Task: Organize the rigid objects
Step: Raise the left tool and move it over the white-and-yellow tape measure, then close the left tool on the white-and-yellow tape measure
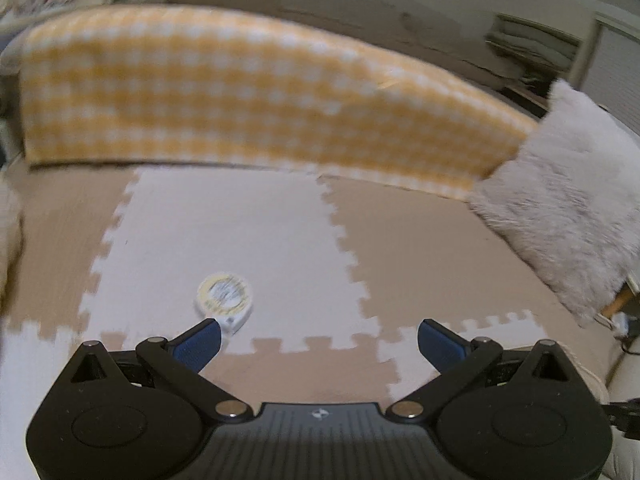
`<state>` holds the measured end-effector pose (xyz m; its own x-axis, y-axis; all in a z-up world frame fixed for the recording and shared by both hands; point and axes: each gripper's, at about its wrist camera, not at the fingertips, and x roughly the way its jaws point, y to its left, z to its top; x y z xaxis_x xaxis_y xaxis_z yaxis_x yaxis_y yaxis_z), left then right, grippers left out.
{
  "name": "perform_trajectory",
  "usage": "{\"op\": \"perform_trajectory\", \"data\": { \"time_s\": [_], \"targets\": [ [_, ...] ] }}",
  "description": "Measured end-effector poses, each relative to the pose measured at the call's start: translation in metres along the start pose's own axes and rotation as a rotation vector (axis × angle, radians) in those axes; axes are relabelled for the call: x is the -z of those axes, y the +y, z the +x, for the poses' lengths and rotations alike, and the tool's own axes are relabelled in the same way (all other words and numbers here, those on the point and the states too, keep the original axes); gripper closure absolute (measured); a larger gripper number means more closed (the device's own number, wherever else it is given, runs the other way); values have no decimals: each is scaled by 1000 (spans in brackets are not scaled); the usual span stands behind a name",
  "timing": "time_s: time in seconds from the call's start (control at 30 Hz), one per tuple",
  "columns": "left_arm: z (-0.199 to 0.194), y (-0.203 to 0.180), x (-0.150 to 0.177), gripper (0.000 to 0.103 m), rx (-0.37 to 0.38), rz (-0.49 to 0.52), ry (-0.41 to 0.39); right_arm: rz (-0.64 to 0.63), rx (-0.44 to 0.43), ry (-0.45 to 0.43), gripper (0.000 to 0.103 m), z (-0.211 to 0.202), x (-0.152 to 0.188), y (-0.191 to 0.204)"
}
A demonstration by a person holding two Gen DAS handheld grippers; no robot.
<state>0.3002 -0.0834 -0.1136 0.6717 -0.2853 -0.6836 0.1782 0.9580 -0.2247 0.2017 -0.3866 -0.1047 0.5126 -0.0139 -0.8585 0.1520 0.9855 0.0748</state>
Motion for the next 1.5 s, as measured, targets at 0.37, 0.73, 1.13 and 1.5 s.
{"op": "perform_trajectory", "data": {
  "time_s": [0.37, 0.73, 1.13, 1.5],
  "targets": [
    [39, 38, 24, 0, -64, -89, 53, 3, -5, -1, 97, -1, 0, 0],
    [68, 54, 27, 0, -102, -98, 14, -8, 0, -2, 97, 0, -1, 0],
    [86, 50, 18, 28, -199, 12, -48, -22, 4, -3, 96, -1, -2, 2],
    [93, 49, 13, 50, -209, 56, -90, -34, 11, -2, 96, -1, -2, 3]
  ]
}}
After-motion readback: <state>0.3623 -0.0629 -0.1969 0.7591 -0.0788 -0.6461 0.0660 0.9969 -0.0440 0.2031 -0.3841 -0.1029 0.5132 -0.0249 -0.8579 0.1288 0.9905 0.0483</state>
